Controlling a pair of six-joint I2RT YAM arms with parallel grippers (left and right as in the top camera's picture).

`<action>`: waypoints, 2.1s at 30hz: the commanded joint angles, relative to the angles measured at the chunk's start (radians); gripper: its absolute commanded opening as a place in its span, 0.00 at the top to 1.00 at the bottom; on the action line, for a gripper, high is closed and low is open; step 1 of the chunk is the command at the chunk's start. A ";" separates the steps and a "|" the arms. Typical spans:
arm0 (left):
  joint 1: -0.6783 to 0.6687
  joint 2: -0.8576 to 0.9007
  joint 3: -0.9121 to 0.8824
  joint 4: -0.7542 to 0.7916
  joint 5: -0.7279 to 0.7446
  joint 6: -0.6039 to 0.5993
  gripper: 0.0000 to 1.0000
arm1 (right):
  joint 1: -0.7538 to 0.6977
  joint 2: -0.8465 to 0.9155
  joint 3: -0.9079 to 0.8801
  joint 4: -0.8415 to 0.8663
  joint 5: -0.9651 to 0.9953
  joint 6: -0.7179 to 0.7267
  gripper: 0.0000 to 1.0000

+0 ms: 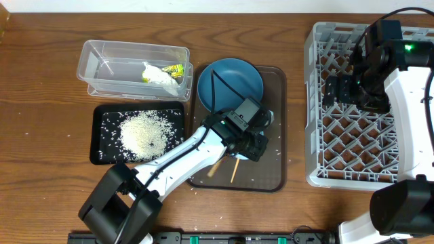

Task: Sort waste into correct bins and load items into the dishwasher rack
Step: 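Set the empty bowl back on the brown tray with the left gripper, then grasp the light-blue bowl rim with the right gripper, then lift the bowl and carry it toward the gray rack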

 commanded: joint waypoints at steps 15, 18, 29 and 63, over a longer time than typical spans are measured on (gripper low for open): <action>0.327 -0.359 0.004 -0.329 -0.042 -0.018 0.53 | 0.109 -0.016 -0.007 0.134 -0.240 -0.038 0.06; 0.460 -0.447 0.004 -0.388 -0.042 -0.018 0.46 | 0.181 -0.008 -0.017 0.143 -0.236 -0.054 0.08; 0.787 -0.554 0.003 -0.522 -0.042 -0.018 0.34 | 0.414 0.018 -0.308 0.351 -0.207 -0.049 0.27; 0.798 -0.549 0.002 -0.531 -0.042 -0.018 0.34 | 0.290 -0.190 -0.315 0.509 0.077 -0.045 0.99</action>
